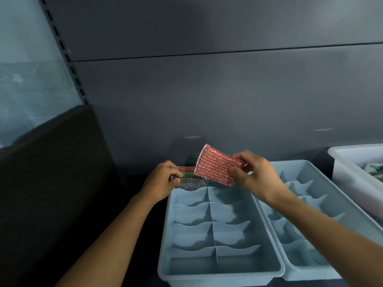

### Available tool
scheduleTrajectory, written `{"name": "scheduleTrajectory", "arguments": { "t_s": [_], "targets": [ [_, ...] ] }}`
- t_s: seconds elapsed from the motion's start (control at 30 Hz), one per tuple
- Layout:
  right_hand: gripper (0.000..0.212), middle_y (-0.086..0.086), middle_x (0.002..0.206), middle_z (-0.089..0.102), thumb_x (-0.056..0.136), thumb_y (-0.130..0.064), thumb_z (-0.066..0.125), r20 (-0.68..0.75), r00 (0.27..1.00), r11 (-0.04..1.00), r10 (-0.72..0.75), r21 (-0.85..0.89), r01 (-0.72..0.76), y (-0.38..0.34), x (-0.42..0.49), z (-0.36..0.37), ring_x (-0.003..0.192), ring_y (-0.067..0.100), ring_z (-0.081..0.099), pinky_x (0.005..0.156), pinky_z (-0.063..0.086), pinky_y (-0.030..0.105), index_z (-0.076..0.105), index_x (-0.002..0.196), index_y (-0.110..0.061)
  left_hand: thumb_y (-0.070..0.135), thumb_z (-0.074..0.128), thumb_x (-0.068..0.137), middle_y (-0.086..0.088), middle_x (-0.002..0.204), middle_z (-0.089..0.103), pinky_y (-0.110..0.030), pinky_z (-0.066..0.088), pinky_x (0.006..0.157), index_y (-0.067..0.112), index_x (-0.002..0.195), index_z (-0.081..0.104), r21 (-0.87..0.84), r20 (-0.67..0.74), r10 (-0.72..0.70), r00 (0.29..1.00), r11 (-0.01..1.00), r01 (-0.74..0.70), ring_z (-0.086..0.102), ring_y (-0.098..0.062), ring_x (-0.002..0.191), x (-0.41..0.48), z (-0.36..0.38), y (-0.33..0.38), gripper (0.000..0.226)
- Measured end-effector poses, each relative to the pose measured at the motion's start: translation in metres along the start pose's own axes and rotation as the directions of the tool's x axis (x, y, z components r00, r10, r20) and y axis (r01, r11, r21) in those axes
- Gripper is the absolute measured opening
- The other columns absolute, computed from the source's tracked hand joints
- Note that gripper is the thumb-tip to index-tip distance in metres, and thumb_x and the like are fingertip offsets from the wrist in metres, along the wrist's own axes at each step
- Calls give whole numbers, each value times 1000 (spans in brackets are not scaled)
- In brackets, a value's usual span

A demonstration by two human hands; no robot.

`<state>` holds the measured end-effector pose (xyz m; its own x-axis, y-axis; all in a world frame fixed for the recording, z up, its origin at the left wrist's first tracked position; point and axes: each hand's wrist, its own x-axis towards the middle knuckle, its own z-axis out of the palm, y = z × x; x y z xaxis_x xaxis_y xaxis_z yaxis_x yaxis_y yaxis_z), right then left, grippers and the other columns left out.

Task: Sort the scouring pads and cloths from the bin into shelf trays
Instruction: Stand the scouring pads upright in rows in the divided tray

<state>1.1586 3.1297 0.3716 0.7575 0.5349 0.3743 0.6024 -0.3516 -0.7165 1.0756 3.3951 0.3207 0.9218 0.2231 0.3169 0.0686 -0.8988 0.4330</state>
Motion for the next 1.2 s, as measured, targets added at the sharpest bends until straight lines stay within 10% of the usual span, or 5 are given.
{"name": "scheduleTrajectory", "arguments": {
  "t_s": [0.17, 0.3, 0.77, 0.9, 1.2],
  "targets": [
    [24, -5, 79, 69, 81, -21, 70, 92, 995, 999, -37, -10, 38, -8, 2, 42, 69, 19, 63, 71, 54, 42, 53, 87, -37, 20, 44, 104, -3, 120, 68, -23, 48, 95, 6, 126, 63, -612, 70, -266, 962, 750, 252, 61, -17, 117, -16, -6, 2, 32],
    [16, -2, 91, 67, 87, -31, 63, 189, 981, 954, -45, -282, 98, -6, -1, 67, 87, 25, 62, 74, 50, 35, 54, 100, -28, 44, 24, 105, 3, 126, 62, -21, 48, 89, 14, 134, 53, -747, 190, -332, 924, 561, 355, 56, -5, 117, -26, -16, 14, 51],
    [28, 0, 116, 58, 91, -33, 60, 268, 963, 862, 1, -489, 135, -1, 5, 92, 102, 23, 60, 79, 46, 31, 58, 118, -25, 18, 49, 102, 4, 133, 58, -21, 38, 108, 13, 131, 60, -368, 103, -171, 980, 909, 197, 51, -5, 123, -38, 0, 6, 32],
    [53, -2, 123, 52, 87, -44, 64, 257, 965, 894, -50, -420, 158, -8, -5, 66, 110, 21, 56, 85, 47, 34, 46, 133, -27, 17, 57, 97, 2, 128, 61, -33, 43, 105, 16, 128, 62, -244, 4, -164, 986, 956, 160, 56, -11, 119, -37, -5, 15, 31],
    [24, -5, 109, 60, 87, -31, 68, 63, 998, 941, -10, -337, 30, 49, -41, -99, 100, 18, 57, 90, 46, 34, 67, 109, -22, 25, 61, 89, 11, 104, 71, -22, 48, 95, 18, 115, 69, -397, -72, 49, 996, 915, -74, 64, 3, 98, 14, 23, 165, 29]
  ]
}}
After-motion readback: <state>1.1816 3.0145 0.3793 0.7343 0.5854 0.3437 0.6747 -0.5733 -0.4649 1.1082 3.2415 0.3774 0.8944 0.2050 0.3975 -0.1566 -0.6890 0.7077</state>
